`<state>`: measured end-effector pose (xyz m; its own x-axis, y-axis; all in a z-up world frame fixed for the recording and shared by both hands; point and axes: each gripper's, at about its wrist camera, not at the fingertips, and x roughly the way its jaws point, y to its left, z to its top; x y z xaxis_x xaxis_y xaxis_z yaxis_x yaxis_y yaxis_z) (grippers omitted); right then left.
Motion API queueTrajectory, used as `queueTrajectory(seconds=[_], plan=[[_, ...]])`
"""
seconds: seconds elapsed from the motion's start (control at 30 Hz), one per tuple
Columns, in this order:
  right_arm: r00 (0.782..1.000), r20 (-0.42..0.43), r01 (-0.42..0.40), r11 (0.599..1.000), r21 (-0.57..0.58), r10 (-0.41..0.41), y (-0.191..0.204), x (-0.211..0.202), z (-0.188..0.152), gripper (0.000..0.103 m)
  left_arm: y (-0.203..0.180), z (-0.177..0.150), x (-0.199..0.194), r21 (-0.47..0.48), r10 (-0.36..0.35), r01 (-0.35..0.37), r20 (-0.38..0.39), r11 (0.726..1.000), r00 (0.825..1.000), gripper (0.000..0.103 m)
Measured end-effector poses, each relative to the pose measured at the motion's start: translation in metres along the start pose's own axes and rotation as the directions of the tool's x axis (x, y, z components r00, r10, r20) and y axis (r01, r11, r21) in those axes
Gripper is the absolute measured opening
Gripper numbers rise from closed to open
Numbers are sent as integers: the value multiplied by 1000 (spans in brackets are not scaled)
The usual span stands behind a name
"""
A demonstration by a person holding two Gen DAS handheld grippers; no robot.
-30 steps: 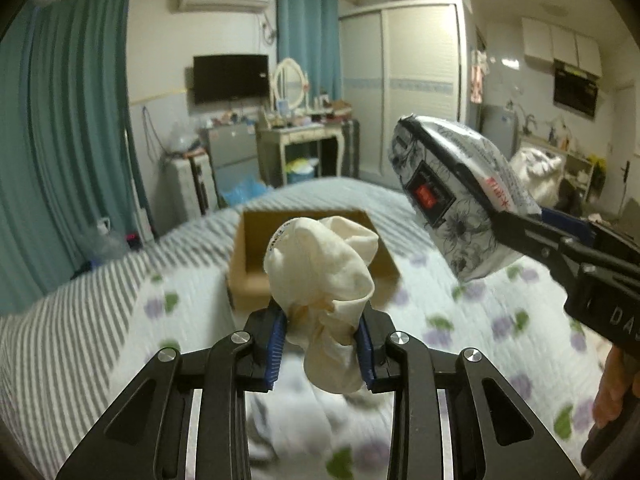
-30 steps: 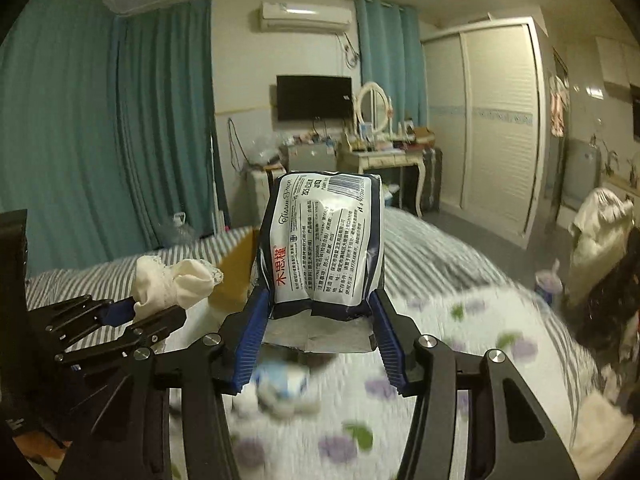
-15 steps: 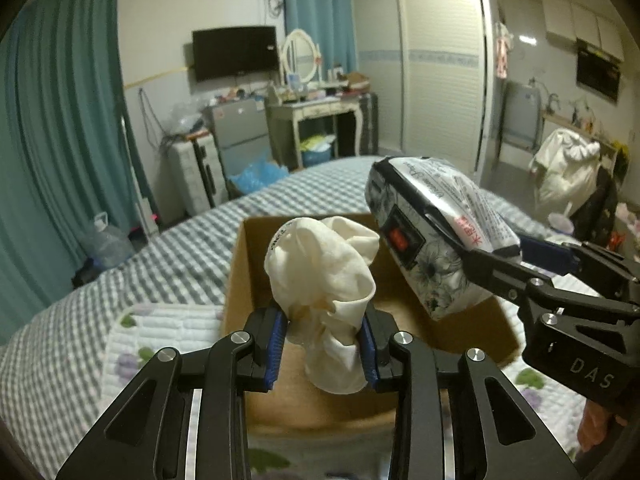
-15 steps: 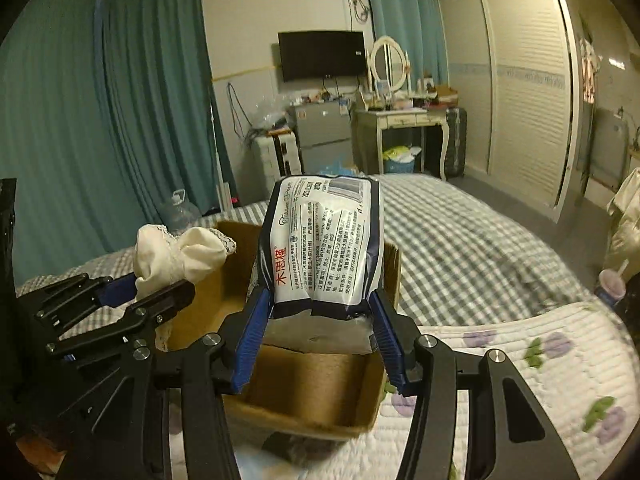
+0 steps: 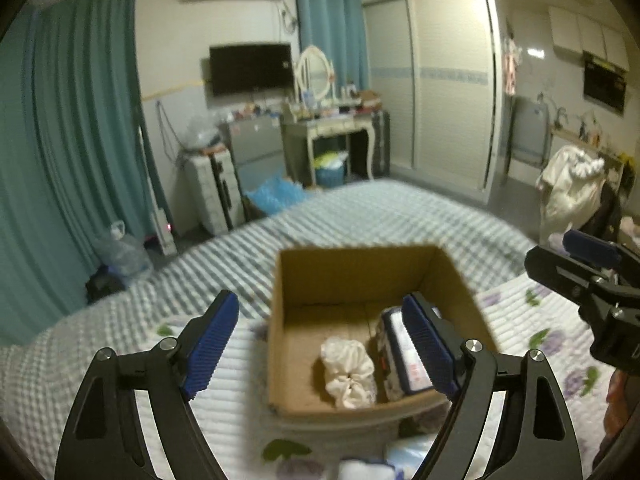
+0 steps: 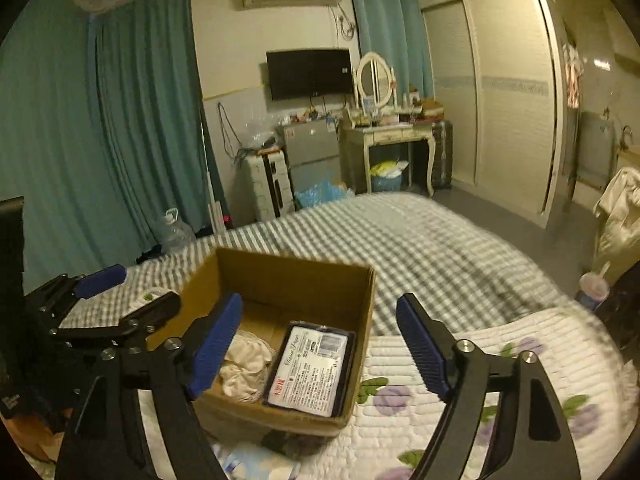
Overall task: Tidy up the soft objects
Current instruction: 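Carry the tissue pack and cream sock into the cardboard box and release both, then grasp the white sock with the right gripper while the left grasps the white loop cloth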
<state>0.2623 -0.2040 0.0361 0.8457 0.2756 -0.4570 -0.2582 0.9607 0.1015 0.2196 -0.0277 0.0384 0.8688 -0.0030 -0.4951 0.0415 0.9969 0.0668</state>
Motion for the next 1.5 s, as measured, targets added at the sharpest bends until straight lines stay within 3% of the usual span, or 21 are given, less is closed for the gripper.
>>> queueTrajectory(seconds=[0.07, 0.2, 0.37, 0.53, 0.73, 0.87, 1.0, 1.1, 1.17, 1.3, 1.4, 1.5], plan=[[1000, 26, 2, 1000, -10, -2, 8, -36, 12, 85, 7, 10, -32, -9, 0, 1, 39, 1000, 999, 93], [998, 64, 22, 998, -57, -19, 27, -105, 27, 103, 18, 23, -106, 6, -6, 5, 105, 1000, 994, 95], [995, 88, 50, 992, -118, -39, 53, -171, 18, 103, 33, 13, -160, 23, -13, 10, 121, 1000, 993, 95], [996, 77, 50, 987, -152, -39, 80, -201, -18, 103, 45, -24, -172, 14, -4, 4, 67, 1000, 998, 95], [1000, 20, 9, 979, -202, -5, 112, -187, -78, 103, 55, -91, -158, -15, 35, -35, 17, 999, 999, 95], [999, -45, -17, 968, -252, 5, 128, -149, -116, 103, 56, -134, -131, -9, 61, -61, -36, 998, 997, 95], [996, -89, 3, 956, -293, -31, 135, -109, -156, 103, 61, -174, -97, -58, 24, -30, -107, 998, 994, 93], [991, -128, 4, 955, -296, -43, 131, -87, -176, 103, 60, -201, -68, -73, 12, -26, -190, 997, 982, 93], [985, -170, -9, 966, -259, -36, 122, -72, -187, 103, 55, -217, -49, -82, -14, -8, -270, 997, 963, 93], [980, -198, -11, 974, -225, -34, 111, -56, -197, 103, 43, -233, -28, -91, -77, 49, -336, 995, 939, 92], [978, -205, -5, 977, -213, -40, 104, -51, -199, 103, 35, -236, -17, -91, -109, 82, -351, 992, 930, 71], [979, -199, -3, 980, -198, -37, 100, -52, -200, 103, 33, -238, -8, -102, -144, 115, -361, 988, 921, 44]])
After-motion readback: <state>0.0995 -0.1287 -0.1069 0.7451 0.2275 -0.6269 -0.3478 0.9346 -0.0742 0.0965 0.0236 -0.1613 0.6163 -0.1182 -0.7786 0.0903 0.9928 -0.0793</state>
